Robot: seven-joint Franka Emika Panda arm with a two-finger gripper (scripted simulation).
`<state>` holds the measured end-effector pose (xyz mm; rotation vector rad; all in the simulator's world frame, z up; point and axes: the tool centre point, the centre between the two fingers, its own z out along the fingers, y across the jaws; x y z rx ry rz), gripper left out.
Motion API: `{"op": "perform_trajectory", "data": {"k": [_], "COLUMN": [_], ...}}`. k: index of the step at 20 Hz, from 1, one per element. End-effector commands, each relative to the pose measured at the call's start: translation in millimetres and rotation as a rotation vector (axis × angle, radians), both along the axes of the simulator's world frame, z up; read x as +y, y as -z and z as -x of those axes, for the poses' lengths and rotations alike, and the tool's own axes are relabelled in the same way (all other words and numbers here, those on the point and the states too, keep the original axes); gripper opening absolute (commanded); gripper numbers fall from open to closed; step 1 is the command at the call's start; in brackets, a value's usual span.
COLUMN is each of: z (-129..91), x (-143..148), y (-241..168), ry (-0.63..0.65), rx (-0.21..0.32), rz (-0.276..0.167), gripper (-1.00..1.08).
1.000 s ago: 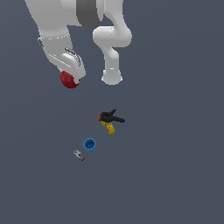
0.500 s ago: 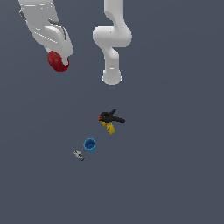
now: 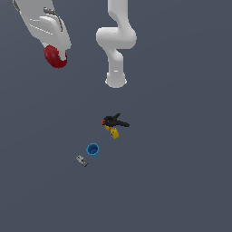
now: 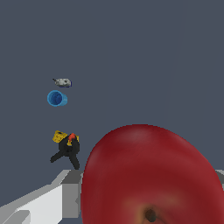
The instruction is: Pick up a designated object from a clutter of objects.
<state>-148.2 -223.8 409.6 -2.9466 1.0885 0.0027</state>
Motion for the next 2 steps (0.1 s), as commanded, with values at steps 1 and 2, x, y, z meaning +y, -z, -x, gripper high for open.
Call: {"op": "perform_trajectory", "data": {"k": [1, 2], "z": [-1.0, -1.1], "x": [0.2, 0.3], "y": [-0.3, -0.1], "ry": [-0.001, -0.001], "rx": [-0.002, -0.002], "rz": [0.001, 0.001], "gripper": [-1.00, -1.00]}}
